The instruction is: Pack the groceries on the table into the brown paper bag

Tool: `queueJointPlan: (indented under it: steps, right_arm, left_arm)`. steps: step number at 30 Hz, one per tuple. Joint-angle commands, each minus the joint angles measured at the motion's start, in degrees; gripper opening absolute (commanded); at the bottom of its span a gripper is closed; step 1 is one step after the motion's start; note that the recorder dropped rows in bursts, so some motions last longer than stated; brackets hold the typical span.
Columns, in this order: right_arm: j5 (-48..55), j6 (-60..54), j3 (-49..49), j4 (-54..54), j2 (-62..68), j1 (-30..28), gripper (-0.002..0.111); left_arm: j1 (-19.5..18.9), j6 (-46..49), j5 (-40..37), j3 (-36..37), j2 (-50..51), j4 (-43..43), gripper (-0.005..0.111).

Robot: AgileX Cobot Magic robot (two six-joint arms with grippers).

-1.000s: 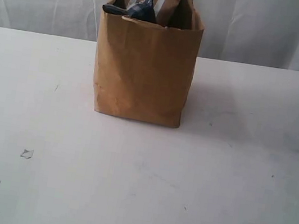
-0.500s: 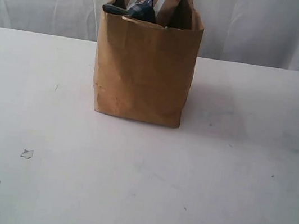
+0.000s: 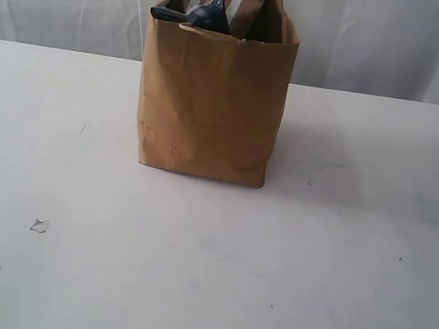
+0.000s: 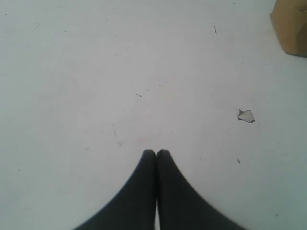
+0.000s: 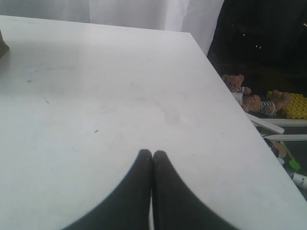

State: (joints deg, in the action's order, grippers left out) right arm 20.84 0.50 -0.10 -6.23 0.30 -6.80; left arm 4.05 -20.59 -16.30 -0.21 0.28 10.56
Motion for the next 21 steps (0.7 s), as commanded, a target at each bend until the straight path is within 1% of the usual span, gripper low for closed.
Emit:
queueJointPlan:
  steps: [1, 21]
  right_arm:
    - [-0.5, -0.5, 0.1, -0.2, -0.3, -0.3, 0.0]
    - [-0.5, -0.5, 0.1, -0.2, -0.3, -0.1, 0.0]
  left_arm:
    - [0.0, -0.3, 0.2, 0.2, -0.3, -0.3, 0.0]
    - [0.0, -0.3, -0.3, 0.2, -0.3, -0.2, 0.0]
